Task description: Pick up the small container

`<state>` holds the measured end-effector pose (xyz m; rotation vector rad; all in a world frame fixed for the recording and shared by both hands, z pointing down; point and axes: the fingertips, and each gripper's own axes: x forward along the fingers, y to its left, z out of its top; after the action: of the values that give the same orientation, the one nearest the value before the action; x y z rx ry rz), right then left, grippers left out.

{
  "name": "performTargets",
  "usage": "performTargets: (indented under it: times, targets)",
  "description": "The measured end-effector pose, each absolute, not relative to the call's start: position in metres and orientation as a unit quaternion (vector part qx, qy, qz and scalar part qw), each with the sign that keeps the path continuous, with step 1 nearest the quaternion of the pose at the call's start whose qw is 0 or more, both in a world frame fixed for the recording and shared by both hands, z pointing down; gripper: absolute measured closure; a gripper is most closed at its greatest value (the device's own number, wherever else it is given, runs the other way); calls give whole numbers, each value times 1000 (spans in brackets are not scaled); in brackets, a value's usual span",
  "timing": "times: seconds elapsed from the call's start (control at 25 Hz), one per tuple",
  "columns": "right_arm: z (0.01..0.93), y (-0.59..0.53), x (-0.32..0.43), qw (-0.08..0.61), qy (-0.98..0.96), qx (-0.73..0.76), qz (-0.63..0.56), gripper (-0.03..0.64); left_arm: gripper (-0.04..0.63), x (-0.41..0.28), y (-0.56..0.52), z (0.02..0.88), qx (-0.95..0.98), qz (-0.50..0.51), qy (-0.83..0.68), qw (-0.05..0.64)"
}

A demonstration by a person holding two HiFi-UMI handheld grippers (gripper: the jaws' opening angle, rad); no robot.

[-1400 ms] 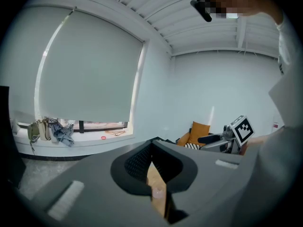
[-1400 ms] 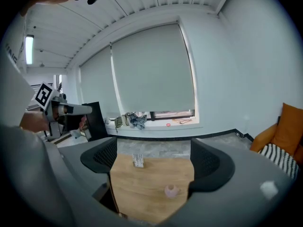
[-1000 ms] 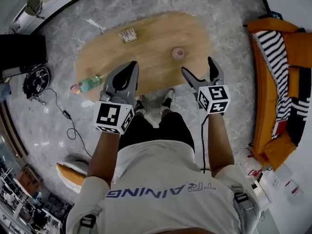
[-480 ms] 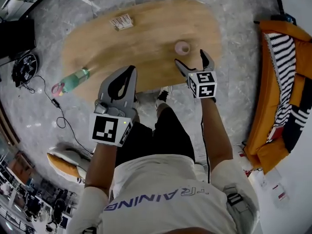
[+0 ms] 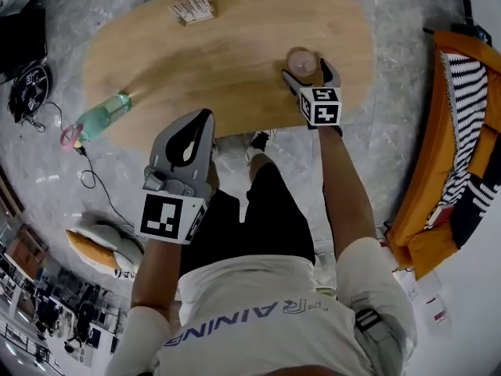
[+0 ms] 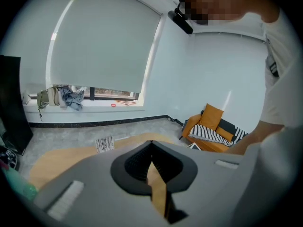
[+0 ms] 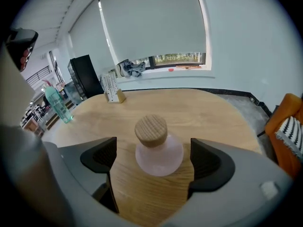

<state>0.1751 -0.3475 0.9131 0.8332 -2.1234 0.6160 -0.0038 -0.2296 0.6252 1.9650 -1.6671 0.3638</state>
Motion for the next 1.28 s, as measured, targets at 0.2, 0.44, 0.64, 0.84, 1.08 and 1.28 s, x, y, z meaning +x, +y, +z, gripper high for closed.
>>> performTargets:
  times: [0.2, 0.44, 0.64, 0.84, 1.08, 1.28]
  targets:
    - [935, -359, 170, 361, -840, 337, 226, 118, 595, -5, -217, 646, 717, 140, -621, 283]
    - [950, -373, 160, 351, -848, 338, 207, 138, 595, -7, -208, 674, 707, 138, -625, 300]
    - [951, -379, 148, 357, -854, 336, 175, 175, 595, -2, -202, 699, 706, 135, -620, 315]
    - [950, -380, 148, 362, -849, 342, 177, 173, 595, -1, -202, 703, 711, 134, -613, 317]
    - [951, -379, 149, 368, -845, 339, 188, 176, 595, -3, -203, 705, 711, 131, -612, 320]
    - [943, -383, 150, 357, -846, 342, 199, 176, 595, -8, -197, 707, 709, 132, -614, 321]
